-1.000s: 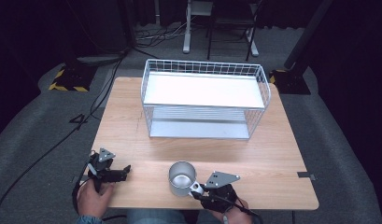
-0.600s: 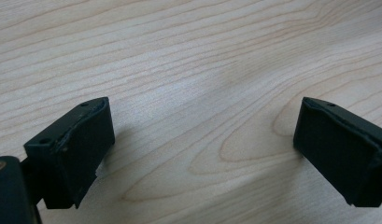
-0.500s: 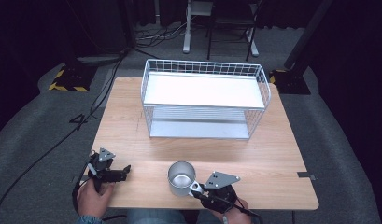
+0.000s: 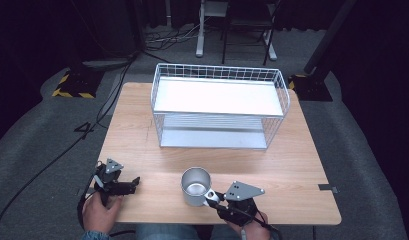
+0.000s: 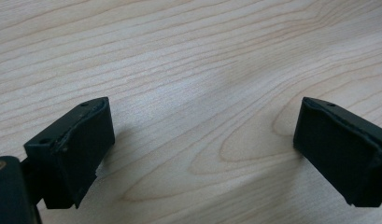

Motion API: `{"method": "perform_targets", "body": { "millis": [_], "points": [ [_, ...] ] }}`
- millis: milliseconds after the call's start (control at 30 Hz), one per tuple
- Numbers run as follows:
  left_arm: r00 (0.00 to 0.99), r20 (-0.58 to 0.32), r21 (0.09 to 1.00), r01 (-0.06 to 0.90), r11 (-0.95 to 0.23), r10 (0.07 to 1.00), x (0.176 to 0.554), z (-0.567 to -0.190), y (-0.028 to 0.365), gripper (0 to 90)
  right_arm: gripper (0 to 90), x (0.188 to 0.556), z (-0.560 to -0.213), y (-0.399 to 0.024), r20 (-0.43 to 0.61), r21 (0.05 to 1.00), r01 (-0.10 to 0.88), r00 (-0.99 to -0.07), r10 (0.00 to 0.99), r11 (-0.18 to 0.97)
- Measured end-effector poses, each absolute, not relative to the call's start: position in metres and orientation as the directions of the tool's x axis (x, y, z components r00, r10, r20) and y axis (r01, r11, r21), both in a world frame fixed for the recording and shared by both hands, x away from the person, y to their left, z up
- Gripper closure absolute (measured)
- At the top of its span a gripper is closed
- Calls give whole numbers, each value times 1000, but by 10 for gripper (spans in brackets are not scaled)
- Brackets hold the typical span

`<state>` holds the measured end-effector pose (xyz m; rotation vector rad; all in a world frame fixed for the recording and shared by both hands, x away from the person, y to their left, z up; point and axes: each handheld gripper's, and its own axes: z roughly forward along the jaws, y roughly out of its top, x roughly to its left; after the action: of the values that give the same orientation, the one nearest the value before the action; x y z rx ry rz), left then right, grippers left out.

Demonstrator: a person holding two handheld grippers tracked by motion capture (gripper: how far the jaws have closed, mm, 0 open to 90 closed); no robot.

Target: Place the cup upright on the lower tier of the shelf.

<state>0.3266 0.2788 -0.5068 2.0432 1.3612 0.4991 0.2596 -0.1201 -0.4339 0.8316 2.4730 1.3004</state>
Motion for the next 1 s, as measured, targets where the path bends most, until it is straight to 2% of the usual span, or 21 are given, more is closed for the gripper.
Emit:
{"method": "perform_targets", "body": {
  "millis": [433, 733, 1000],
  "points": [
    [396, -30, 680, 681, -272, 918, 327, -507, 279, 56, 713, 283, -411, -123, 54, 837, 368, -792, 609, 404],
    [396, -30, 680, 681, -271, 918, 327, -507, 279, 56, 712, 317, -404, -123, 93, 848, 404, -751, 654, 344],
    [396, -30, 680, 681, -271, 918, 327, -507, 279, 56, 712, 346, -404, -123, 85, 849, 419, -710, 699, 323]
  ]
}}
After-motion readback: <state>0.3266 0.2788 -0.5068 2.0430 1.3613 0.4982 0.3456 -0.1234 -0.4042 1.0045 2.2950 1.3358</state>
